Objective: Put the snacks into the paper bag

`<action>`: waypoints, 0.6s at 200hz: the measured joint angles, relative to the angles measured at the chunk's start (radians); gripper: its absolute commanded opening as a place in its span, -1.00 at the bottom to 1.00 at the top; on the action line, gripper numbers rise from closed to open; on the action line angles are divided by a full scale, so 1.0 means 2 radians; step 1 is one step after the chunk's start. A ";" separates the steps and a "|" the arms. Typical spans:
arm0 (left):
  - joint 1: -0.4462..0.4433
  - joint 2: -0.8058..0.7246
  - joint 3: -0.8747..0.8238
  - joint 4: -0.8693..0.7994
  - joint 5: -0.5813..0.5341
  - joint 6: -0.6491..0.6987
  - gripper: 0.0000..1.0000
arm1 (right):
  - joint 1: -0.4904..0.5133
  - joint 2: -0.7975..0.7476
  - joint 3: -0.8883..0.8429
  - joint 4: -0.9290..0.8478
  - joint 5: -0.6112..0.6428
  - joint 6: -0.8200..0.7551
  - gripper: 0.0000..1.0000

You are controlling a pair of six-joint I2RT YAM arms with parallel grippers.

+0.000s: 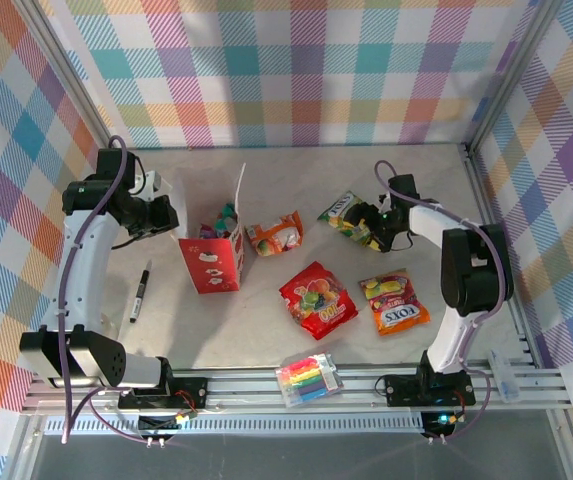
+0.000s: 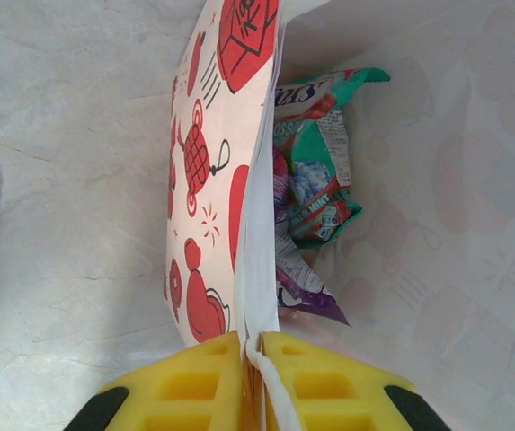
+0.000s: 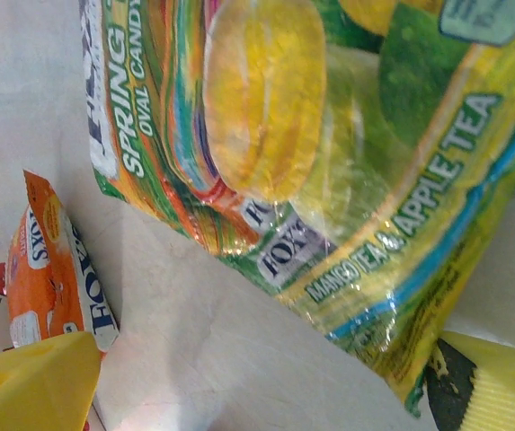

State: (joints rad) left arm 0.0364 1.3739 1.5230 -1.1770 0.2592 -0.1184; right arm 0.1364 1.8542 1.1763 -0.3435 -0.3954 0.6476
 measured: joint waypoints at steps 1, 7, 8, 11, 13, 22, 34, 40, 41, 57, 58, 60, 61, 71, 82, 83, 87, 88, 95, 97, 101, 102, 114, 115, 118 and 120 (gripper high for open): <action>0.000 0.000 0.000 0.000 0.000 0.000 -0.74 | 0.000 0.001 0.000 0.000 0.000 0.000 0.82; 0.000 0.000 0.000 0.000 0.000 0.000 -0.74 | 0.000 0.006 0.004 0.000 0.000 0.000 0.83; 0.000 0.000 0.000 0.000 0.000 0.000 -0.74 | 0.000 0.006 0.004 0.000 0.000 0.000 0.83; 0.000 0.000 0.000 0.000 0.000 0.000 -0.74 | 0.000 0.009 0.005 0.000 0.000 0.000 0.83; 0.000 0.000 0.000 0.000 0.000 0.000 -0.74 | 0.000 0.010 0.006 0.000 0.000 0.000 0.83; 0.000 0.001 0.000 0.000 -0.002 0.000 -0.74 | 0.000 0.015 0.008 -0.001 0.001 0.000 0.83; 0.000 0.002 0.000 0.000 -0.004 0.000 -0.74 | 0.000 0.020 0.011 -0.004 0.004 -0.001 0.83; 0.000 0.003 0.000 0.000 -0.004 0.000 -0.74 | 0.000 0.022 0.014 -0.008 0.007 -0.001 0.84; 0.000 0.003 0.000 0.000 -0.005 0.000 -0.74 | 0.000 0.022 0.014 -0.009 0.007 -0.001 0.84; 0.000 0.005 0.000 0.000 -0.005 0.000 -0.74 | 0.000 0.024 0.020 -0.016 0.015 -0.004 0.83; 0.000 0.005 0.000 0.000 -0.005 0.000 -0.74 | 0.000 0.024 0.021 -0.016 0.015 -0.004 0.83; 0.000 0.005 0.000 0.000 -0.005 0.000 -0.74 | 0.000 0.024 0.021 -0.016 0.016 -0.004 0.83; 0.000 0.005 0.000 0.000 -0.005 0.000 -0.74 | 0.000 0.024 0.021 -0.016 0.016 -0.004 0.83; 0.000 0.006 0.001 0.000 -0.005 0.000 -0.74 | 0.000 0.024 0.022 -0.016 0.019 -0.005 0.83; 0.000 0.008 0.003 0.000 -0.005 0.000 -0.74 | 0.000 0.024 0.022 -0.016 0.021 -0.004 0.80; 0.000 0.009 0.004 0.000 -0.005 0.000 -0.74 | 0.000 0.024 0.022 -0.016 0.022 -0.004 0.80; 0.000 0.010 0.005 0.000 -0.005 0.000 -0.74 | 0.000 0.025 0.022 -0.015 0.022 -0.004 0.78; 0.000 0.010 0.005 0.000 -0.005 0.000 -0.74 | 0.000 0.025 0.022 -0.015 0.022 -0.004 0.78; 0.000 0.012 0.007 0.000 -0.005 0.000 -0.74 | 0.000 0.026 0.022 -0.013 0.021 -0.004 0.76; 0.000 0.012 0.007 0.000 -0.005 0.000 -0.74 | 0.000 0.026 0.022 -0.012 0.021 -0.004 0.76; 0.000 0.013 0.008 0.000 -0.005 0.000 -0.74 | 0.000 0.027 0.022 -0.009 0.021 -0.002 0.74; 0.000 0.013 0.008 0.000 -0.005 0.000 -0.74 | 0.000 0.027 0.022 -0.009 0.021 -0.002 0.74; 0.000 0.016 0.010 0.000 -0.005 -0.001 -0.74 | 0.000 0.033 0.022 0.002 0.020 0.002 0.70; 0.000 0.016 0.010 0.000 -0.005 -0.001 -0.74 | 0.000 0.034 0.022 0.002 0.020 0.002 0.70; 0.000 0.016 0.010 0.000 -0.005 -0.002 -0.74 | 0.000 0.035 0.022 0.004 0.019 0.002 0.69; 0.000 0.017 0.010 0.000 -0.005 -0.002 -0.74 | 0.000 0.036 0.022 0.006 0.019 0.004 0.68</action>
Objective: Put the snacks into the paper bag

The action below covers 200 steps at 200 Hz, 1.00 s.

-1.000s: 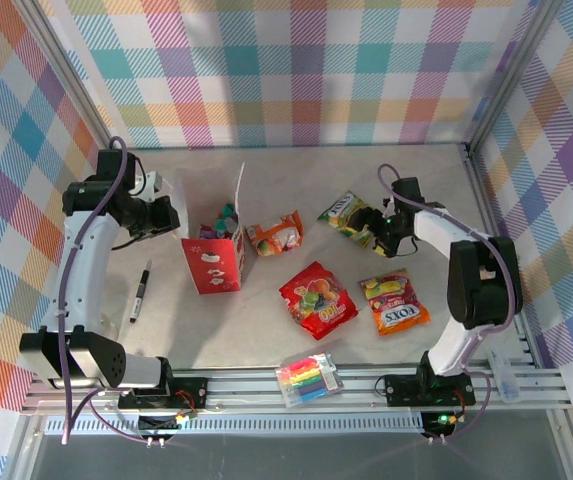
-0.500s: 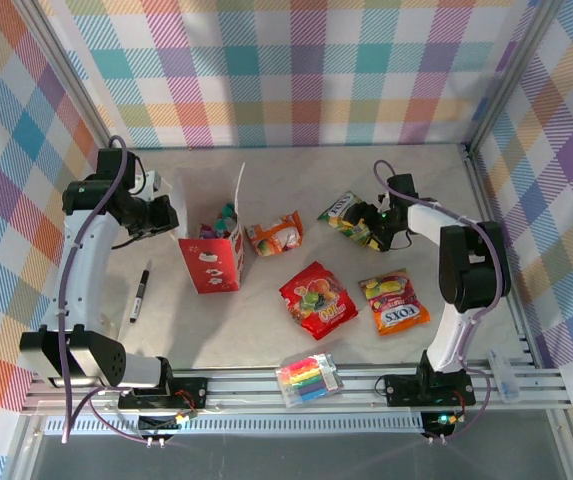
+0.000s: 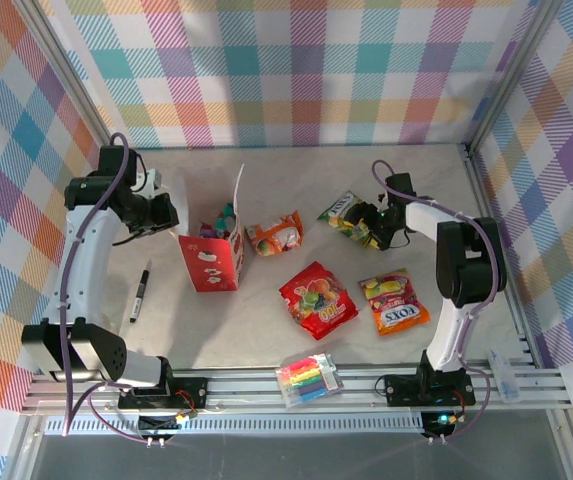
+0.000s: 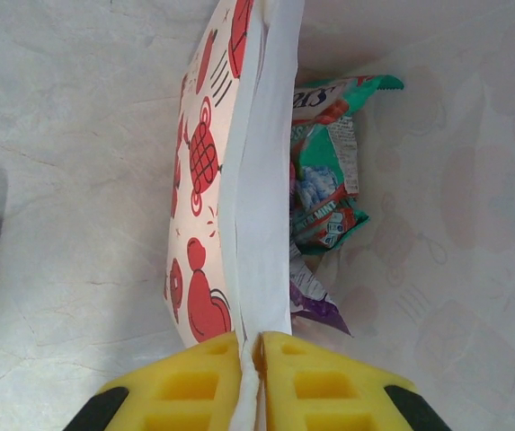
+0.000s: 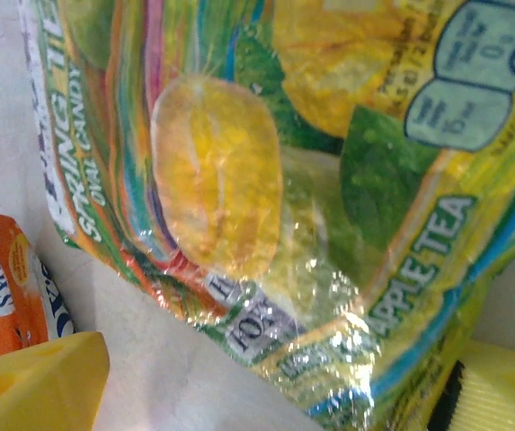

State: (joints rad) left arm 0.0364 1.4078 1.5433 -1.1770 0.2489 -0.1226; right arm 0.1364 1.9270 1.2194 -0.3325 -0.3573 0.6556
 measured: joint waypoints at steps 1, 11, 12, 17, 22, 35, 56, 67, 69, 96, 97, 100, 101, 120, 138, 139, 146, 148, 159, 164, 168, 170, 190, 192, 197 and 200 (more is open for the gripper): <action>0.000 0.000 0.000 0.000 0.000 0.000 -0.74 | 0.000 0.001 0.000 0.000 0.000 0.000 0.68; 0.000 0.002 0.002 0.000 0.000 -0.001 -0.74 | 0.000 0.002 0.000 0.002 -0.004 0.006 0.66; 0.000 0.003 0.002 0.000 0.000 -0.001 -0.74 | 0.000 0.002 0.000 0.002 -0.004 0.007 0.66; 0.000 0.004 0.003 0.000 0.000 -0.002 -0.74 | -0.001 0.002 0.000 0.002 -0.008 0.009 0.65; 0.000 0.004 0.004 0.000 0.000 -0.002 -0.74 | -0.002 0.003 0.000 0.003 -0.011 0.011 0.64; 0.000 0.005 0.005 0.000 0.000 -0.004 -0.74 | -0.004 0.004 0.000 0.003 -0.012 0.015 0.59; 0.000 0.005 0.006 0.000 0.000 -0.006 -0.74 | -0.004 0.005 0.000 0.003 -0.010 0.020 0.40; 0.000 0.005 0.006 0.000 0.000 -0.007 -0.74 | -0.004 0.007 0.000 0.003 -0.006 0.024 0.30; 0.000 0.005 0.006 0.000 0.000 -0.007 -0.74 | -0.004 0.008 0.000 0.003 -0.006 0.023 0.28; 0.000 0.005 0.006 0.000 0.000 -0.009 -0.74 | -0.006 0.011 0.000 -0.001 0.002 0.033 0.02; 0.000 0.005 0.006 0.000 0.000 -0.009 -0.74 | -0.006 0.011 0.000 -0.001 0.002 0.032 0.01; 0.000 0.005 0.006 0.000 0.000 -0.009 -0.74 | -0.006 0.011 0.000 -0.002 0.003 0.035 -0.02; 0.000 0.005 0.006 0.000 0.000 -0.009 -0.74 | -0.006 0.011 0.000 -0.002 0.004 0.036 -0.03; 0.000 0.005 0.006 0.000 0.000 -0.009 -0.74 | -0.007 0.012 0.000 -0.006 0.011 0.037 -0.20; 0.000 0.005 0.006 0.000 0.000 -0.009 -0.74 | -0.005 0.013 0.000 -0.001 0.021 0.034 -0.31; 0.000 0.005 0.006 0.000 0.000 -0.009 -0.74 | -0.005 0.013 0.000 0.000 0.022 0.035 -0.31; 0.000 0.005 0.006 0.000 0.000 -0.009 -0.74 | -0.004 0.014 0.000 0.002 0.028 0.034 -0.35; 0.000 0.005 0.006 0.000 0.000 -0.009 -0.74 | -0.003 0.014 0.000 0.002 0.029 0.034 -0.37; 0.000 0.005 0.006 0.000 0.001 -0.010 -0.74 | -0.002 0.014 0.000 0.006 0.037 0.031 -0.48; 0.000 0.005 0.006 0.000 0.002 -0.010 -0.74 | -0.002 0.014 0.000 0.008 0.041 0.030 -0.52; 0.000 0.005 0.006 0.000 0.002 -0.010 -0.74 | -0.002 0.014 0.000 0.009 0.043 0.031 -0.55; 0.000 0.005 0.006 0.000 0.002 -0.010 -0.74 | -0.002 0.014 0.000 0.009 0.044 0.029 -0.56; 0.000 0.004 0.006 0.000 0.002 -0.010 -0.74 | -0.002 0.014 0.000 0.011 0.052 0.023 -0.67; 0.000 0.004 0.006 0.000 0.002 -0.010 -0.74 | -0.002 0.014 0.000 0.011 0.052 0.021 -0.67; 0.000 0.004 0.006 0.000 0.002 -0.010 -0.74 | -0.002 0.014 0.000 0.011 0.053 0.021 -0.69; 0.000 0.004 0.006 0.001 0.002 -0.010 -0.74 | -0.002 0.013 0.000 0.011 0.054 0.020 -0.69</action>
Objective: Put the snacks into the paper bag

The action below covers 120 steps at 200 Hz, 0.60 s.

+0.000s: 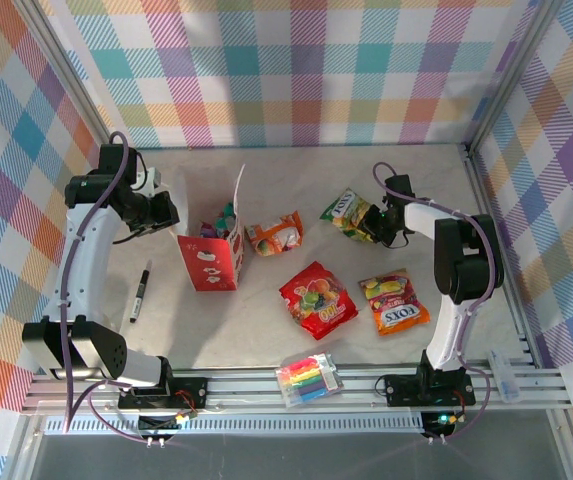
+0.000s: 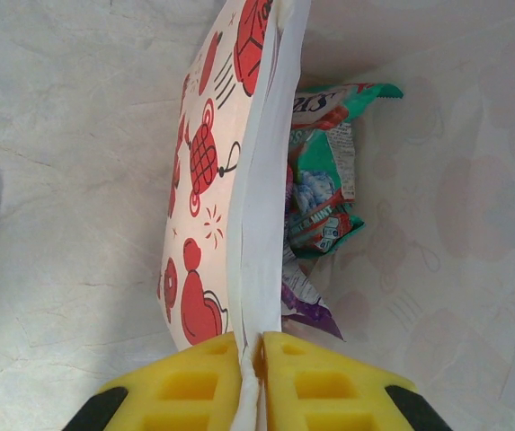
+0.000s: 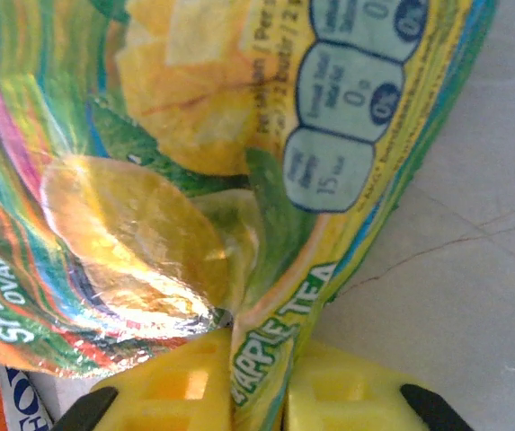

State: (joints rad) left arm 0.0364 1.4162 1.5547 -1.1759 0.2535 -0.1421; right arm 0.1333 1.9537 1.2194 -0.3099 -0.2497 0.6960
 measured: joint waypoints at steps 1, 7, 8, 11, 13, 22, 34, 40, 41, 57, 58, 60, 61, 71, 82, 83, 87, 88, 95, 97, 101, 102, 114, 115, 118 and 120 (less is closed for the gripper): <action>0.000 0.000 0.000 0.000 0.000 0.000 -0.74 | 0.000 0.000 0.000 0.000 0.000 0.000 -0.70; 0.000 0.000 0.000 0.000 0.001 0.000 -0.74 | 0.001 0.000 0.000 0.000 0.002 -0.001 -0.71; 0.000 0.000 0.000 0.000 0.001 0.000 -0.74 | 0.001 0.000 0.000 0.000 0.002 -0.001 -0.71; 0.000 0.000 0.000 0.000 0.002 0.000 -0.74 | 0.001 -0.001 0.000 0.000 0.002 -0.002 -0.72; 0.000 0.000 0.000 0.000 0.002 0.000 -0.74 | 0.002 -0.001 -0.001 0.000 0.003 -0.002 -0.72; 0.000 -0.001 0.000 0.000 0.003 0.000 -0.74 | 0.003 -0.004 -0.003 0.002 0.005 -0.004 -0.75; 0.000 -0.003 0.000 0.000 0.004 0.000 -0.74 | 0.004 -0.010 -0.008 0.004 0.011 -0.009 -0.81; 0.000 -0.004 0.000 0.000 0.004 0.000 -0.74 | 0.006 -0.014 -0.011 0.003 0.015 -0.012 -0.84; 0.000 -0.004 0.000 0.000 0.004 0.000 -0.74 | 0.006 -0.014 -0.011 0.003 0.015 -0.012 -0.84; 0.000 -0.005 -0.002 0.001 0.005 0.000 -0.74 | 0.009 -0.021 -0.014 -0.001 0.025 -0.019 -0.93; 0.000 -0.005 -0.002 0.001 0.005 0.000 -0.74 | 0.009 -0.021 -0.014 -0.001 0.026 -0.020 -0.93; 0.000 -0.005 -0.002 0.001 0.005 0.000 -0.74 | 0.009 -0.022 -0.014 -0.002 0.027 -0.020 -0.94; 0.000 -0.005 -0.003 0.002 0.005 0.000 -0.74 | 0.009 -0.022 -0.014 -0.002 0.027 -0.020 -0.94; 0.000 -0.006 -0.005 0.002 0.007 0.000 -0.74 | 0.010 -0.025 -0.014 -0.005 0.032 -0.025 -0.99; 0.000 -0.006 -0.007 0.004 0.007 0.000 -0.74 | 0.012 -0.028 -0.014 -0.010 0.038 -0.029 -1.00; 0.000 -0.006 -0.007 0.004 0.007 0.000 -0.74 | 0.012 -0.028 -0.014 -0.010 0.039 -0.029 -1.00; 0.000 -0.006 -0.007 0.004 0.007 0.000 -0.74 | 0.013 -0.030 -0.014 -0.012 0.041 -0.030 -1.00; 0.000 -0.006 -0.007 0.004 0.007 0.000 -0.74 | 0.013 -0.030 -0.014 -0.012 0.041 -0.031 -1.00; 0.000 -0.006 -0.007 0.004 0.007 0.000 -0.74 | 0.015 -0.033 -0.014 -0.016 0.045 -0.032 -1.00; 0.000 -0.006 -0.007 0.004 0.007 0.000 -0.74 | 0.015 -0.034 -0.014 -0.016 0.046 -0.033 -1.00; 0.000 -0.007 -0.007 0.004 0.007 0.000 -0.74 | 0.016 -0.037 -0.014 -0.019 0.048 -0.035 -1.00; 0.000 -0.007 -0.007 0.004 0.007 0.000 -0.74 | 0.016 -0.037 -0.014 -0.019 0.048 -0.035 -1.00; 0.000 -0.010 -0.009 0.004 0.008 0.000 -0.74 | 0.019 -0.045 -0.015 -0.025 0.055 -0.041 -1.00; 0.000 -0.010 -0.009 0.004 0.008 0.000 -0.74 | 0.019 -0.046 -0.015 -0.025 0.055 -0.041 -1.00; 0.000 -0.010 -0.010 0.004 0.008 0.000 -0.74 | 0.020 -0.048 -0.016 -0.026 0.056 -0.042 -1.00; 0.000 -0.011 -0.010 0.004 0.008 0.000 -0.74 | 0.021 -0.050 -0.016 -0.027 0.058 -0.043 -1.00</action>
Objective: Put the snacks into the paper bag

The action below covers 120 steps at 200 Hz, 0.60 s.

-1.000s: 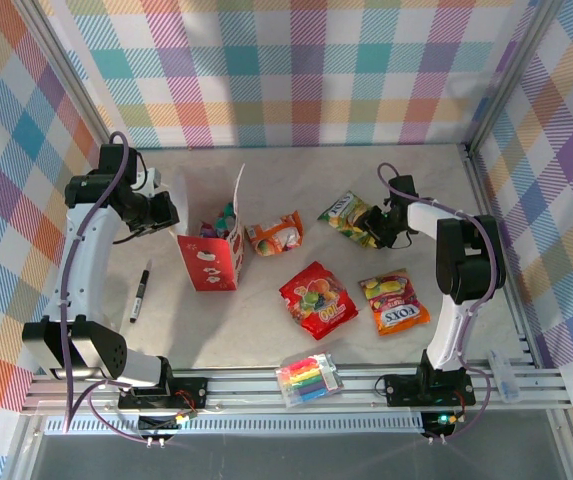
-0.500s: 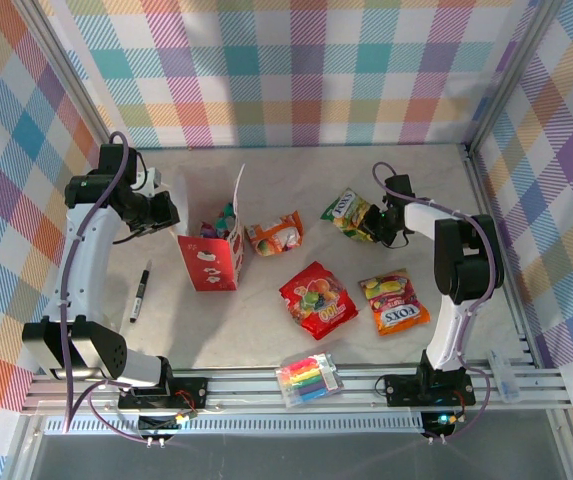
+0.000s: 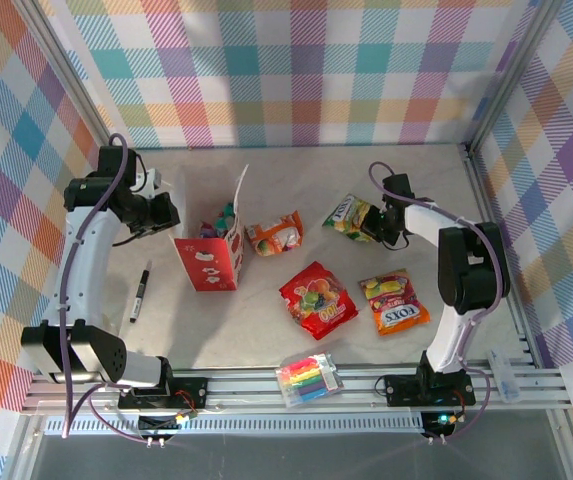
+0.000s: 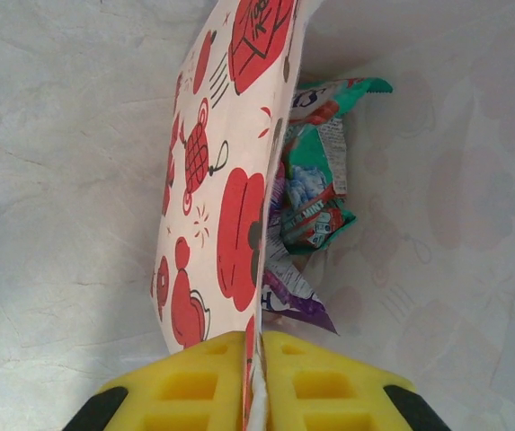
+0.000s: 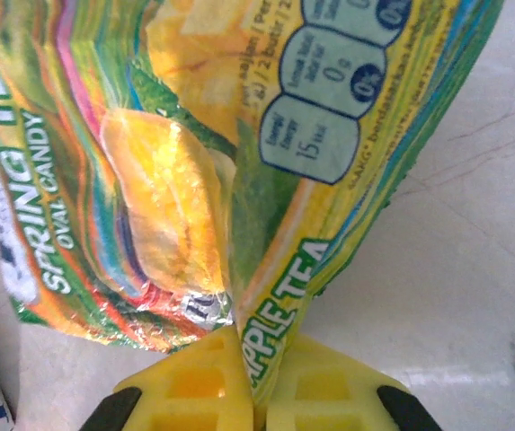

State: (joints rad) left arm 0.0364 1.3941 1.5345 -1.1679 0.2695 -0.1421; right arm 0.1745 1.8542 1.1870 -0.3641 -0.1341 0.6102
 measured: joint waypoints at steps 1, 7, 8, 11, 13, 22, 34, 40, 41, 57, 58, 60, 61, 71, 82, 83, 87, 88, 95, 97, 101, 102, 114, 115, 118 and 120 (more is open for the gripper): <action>0.000 0.000 0.000 0.000 0.000 0.000 -0.74 | 0.000 0.000 0.000 0.000 0.000 0.000 -1.00; 0.000 -0.001 -0.001 0.000 0.000 0.000 -0.74 | 0.002 -0.005 -0.001 -0.002 0.004 -0.003 -1.00; 0.000 -0.001 -0.001 0.000 0.001 0.000 -0.74 | 0.002 -0.006 -0.001 -0.003 0.004 -0.003 -1.00; 0.000 -0.001 -0.002 0.000 0.001 0.000 -0.74 | 0.003 -0.008 -0.001 -0.004 0.006 -0.005 -1.00; 0.000 -0.001 -0.002 0.000 0.001 0.000 -0.74 | 0.003 -0.009 -0.001 -0.005 0.007 -0.006 -1.00; 0.000 -0.002 -0.004 0.000 0.001 0.000 -0.74 | 0.006 -0.015 -0.001 -0.009 0.011 -0.011 -1.00; 0.000 -0.003 -0.005 0.000 0.001 0.000 -0.74 | 0.009 -0.024 -0.001 -0.014 0.017 -0.017 -1.00; 0.000 -0.004 -0.006 0.002 0.001 0.000 -0.74 | 0.011 -0.030 -0.001 -0.017 0.019 -0.020 -1.00; 0.000 -0.004 -0.006 0.002 0.001 0.000 -0.74 | 0.011 -0.030 -0.001 -0.018 0.019 -0.021 -1.00; 0.000 -0.008 -0.008 0.006 0.001 -0.002 -0.74 | 0.012 -0.042 -0.001 -0.026 0.025 -0.026 -1.00; 0.000 -0.008 -0.009 0.007 0.001 -0.001 -0.74 | 0.012 -0.043 -0.001 -0.026 0.025 -0.027 -1.00; 0.000 -0.008 -0.009 0.007 0.001 -0.002 -0.74 | 0.012 -0.045 -0.001 -0.027 0.026 -0.027 -1.00; 0.000 -0.009 -0.009 0.008 0.001 -0.002 -0.74 | 0.012 -0.045 -0.001 -0.028 0.026 -0.027 -1.00; 0.000 -0.011 -0.010 0.009 0.001 -0.002 -0.74 | 0.013 -0.052 -0.001 -0.034 0.028 -0.031 -1.00; 0.000 -0.012 -0.010 0.009 0.001 -0.002 -0.74 | 0.015 -0.061 -0.001 -0.040 0.033 -0.036 -1.00; 0.000 -0.012 -0.010 0.009 0.001 -0.002 -0.74 | 0.015 -0.061 -0.001 -0.040 0.033 -0.036 -1.00; 0.000 -0.013 -0.010 0.009 0.001 -0.002 -0.74 | 0.015 -0.065 -0.001 -0.043 0.035 -0.038 -1.00; 0.000 -0.013 -0.010 0.009 0.001 -0.002 -0.74 | 0.015 -0.066 -0.001 -0.044 0.035 -0.038 -1.00; 0.000 -0.013 -0.010 0.009 0.001 -0.002 -0.74 | 0.016 -0.073 -0.001 -0.048 0.037 -0.040 -1.00; 0.000 -0.014 -0.010 0.009 0.001 -0.002 -0.74 | 0.016 -0.074 -0.001 -0.049 0.037 -0.040 -1.00; 0.000 -0.014 -0.010 0.009 0.001 -0.002 -0.74 | 0.017 -0.078 -0.001 -0.051 0.038 -0.041 -1.00; 0.000 -0.014 -0.010 0.009 0.001 -0.002 -0.74 | 0.017 -0.079 -0.001 -0.051 0.039 -0.041 -1.00; 0.000 -0.014 -0.010 0.009 0.001 -0.002 -0.74 | 0.018 -0.090 -0.001 -0.060 0.043 -0.047 -1.00; 0.000 -0.014 -0.010 0.009 0.001 -0.002 -0.74 | 0.018 -0.090 -0.001 -0.061 0.043 -0.047 -1.00; 0.000 -0.014 -0.010 0.010 0.001 -0.002 -0.74 | 0.019 -0.093 -0.001 -0.063 0.044 -0.048 -1.00; 0.000 -0.014 -0.011 0.010 0.001 -0.002 -0.74 | 0.019 -0.095 -0.001 -0.065 0.045 -0.048 -1.00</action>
State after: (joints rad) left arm 0.0364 1.3663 1.5131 -1.1484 0.2714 -0.1452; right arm 0.2115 1.6638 1.1847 -0.4934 -0.0441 0.5137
